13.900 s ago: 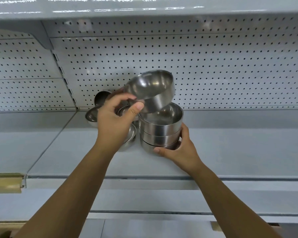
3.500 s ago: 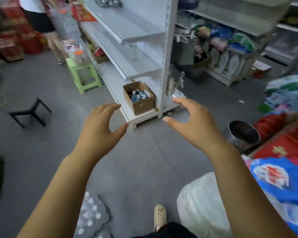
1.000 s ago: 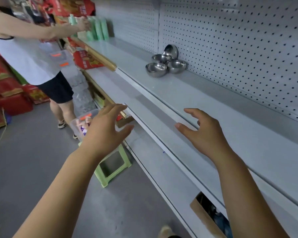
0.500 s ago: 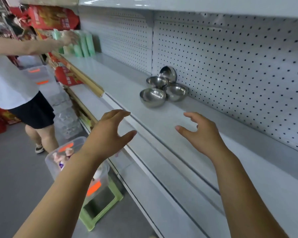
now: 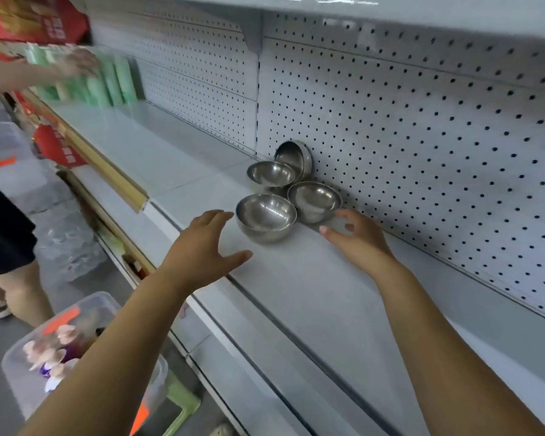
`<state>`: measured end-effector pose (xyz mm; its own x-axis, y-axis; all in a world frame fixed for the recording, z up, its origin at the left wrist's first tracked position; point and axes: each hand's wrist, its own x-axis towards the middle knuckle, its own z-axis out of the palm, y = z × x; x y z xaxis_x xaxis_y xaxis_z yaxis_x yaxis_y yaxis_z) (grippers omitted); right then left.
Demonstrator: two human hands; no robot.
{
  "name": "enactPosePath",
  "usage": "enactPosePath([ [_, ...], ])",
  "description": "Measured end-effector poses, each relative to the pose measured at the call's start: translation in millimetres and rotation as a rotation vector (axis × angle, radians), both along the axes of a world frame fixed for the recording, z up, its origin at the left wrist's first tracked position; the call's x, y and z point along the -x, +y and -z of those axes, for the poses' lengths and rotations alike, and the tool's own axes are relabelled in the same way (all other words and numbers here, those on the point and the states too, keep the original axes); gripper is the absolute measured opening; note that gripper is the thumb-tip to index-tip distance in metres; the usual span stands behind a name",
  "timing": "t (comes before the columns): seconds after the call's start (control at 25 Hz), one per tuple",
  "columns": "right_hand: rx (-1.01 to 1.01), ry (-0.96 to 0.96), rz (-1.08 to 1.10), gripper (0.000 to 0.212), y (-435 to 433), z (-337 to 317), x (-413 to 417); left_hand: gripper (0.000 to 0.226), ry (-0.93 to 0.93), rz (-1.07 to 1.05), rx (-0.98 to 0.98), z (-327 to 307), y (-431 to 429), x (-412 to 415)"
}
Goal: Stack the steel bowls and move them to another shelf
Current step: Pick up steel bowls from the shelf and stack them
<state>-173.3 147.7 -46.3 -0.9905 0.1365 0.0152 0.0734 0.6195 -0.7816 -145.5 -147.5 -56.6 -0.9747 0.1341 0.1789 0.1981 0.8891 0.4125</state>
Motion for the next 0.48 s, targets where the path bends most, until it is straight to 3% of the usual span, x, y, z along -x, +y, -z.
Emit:
enactPosePath([
  [0.24, -0.078, 0.081, 0.025, 0.056, -17, 18, 43, 0.122, -0.163, 0.121, -0.28, 10, -6, 69],
  [0.48, -0.045, 0.106, 0.133, 0.037, -26, 30, 57, 0.114, -0.193, 0.282, -0.45, 31, -15, 103],
])
